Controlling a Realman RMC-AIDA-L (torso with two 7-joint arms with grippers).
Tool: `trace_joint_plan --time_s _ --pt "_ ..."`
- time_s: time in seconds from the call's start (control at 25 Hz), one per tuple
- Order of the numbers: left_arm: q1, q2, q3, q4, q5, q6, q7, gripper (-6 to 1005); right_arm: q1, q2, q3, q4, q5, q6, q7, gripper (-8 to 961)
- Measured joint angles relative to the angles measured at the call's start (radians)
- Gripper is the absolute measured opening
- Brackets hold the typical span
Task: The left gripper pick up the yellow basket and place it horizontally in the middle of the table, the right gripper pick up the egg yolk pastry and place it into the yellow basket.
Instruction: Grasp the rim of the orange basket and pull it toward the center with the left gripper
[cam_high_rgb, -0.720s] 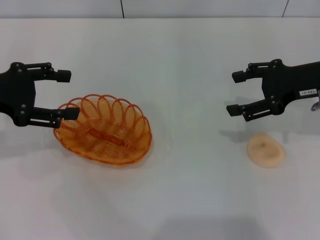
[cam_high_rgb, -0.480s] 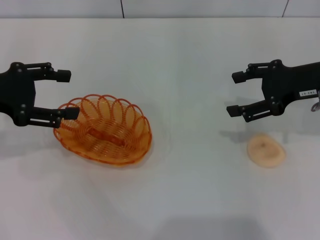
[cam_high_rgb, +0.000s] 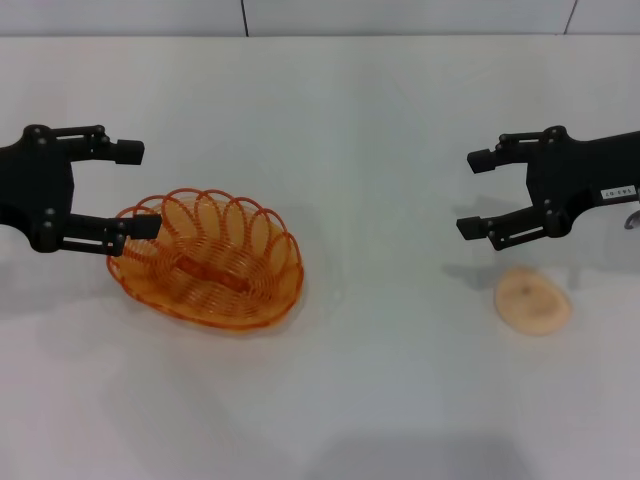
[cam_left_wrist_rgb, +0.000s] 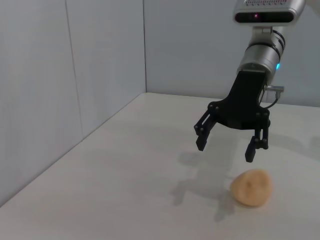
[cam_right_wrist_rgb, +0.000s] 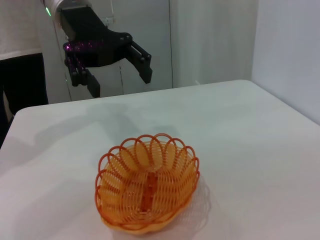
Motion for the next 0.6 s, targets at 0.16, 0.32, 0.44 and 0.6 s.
trace_joint_plan --time_s 0.16,0.32,0.44,0.6 --pt "-0.002 -0.003 -0.002 0.0 0.0 -0.004 -0.019 855 -0.004 0.001 0.001 0.0 0.0 0.001 0.0 874" --pt "0.0 -0.018 -0.002 0.078 0.006 -0.046 -0.179 854 -0.012 0.003 0.001 -0.003 0.0 0.011 -0.001 874" --pt "0.005 -0.043 0.002 0.18 0.053 -0.058 -0.326 854 -0.014 0.004 0.002 -0.004 0.0 0.012 -0.007 874" --pt "0.002 -0.071 0.002 0.318 0.162 -0.048 -0.523 853 -0.016 0.004 0.007 -0.005 0.0 0.012 -0.012 874"
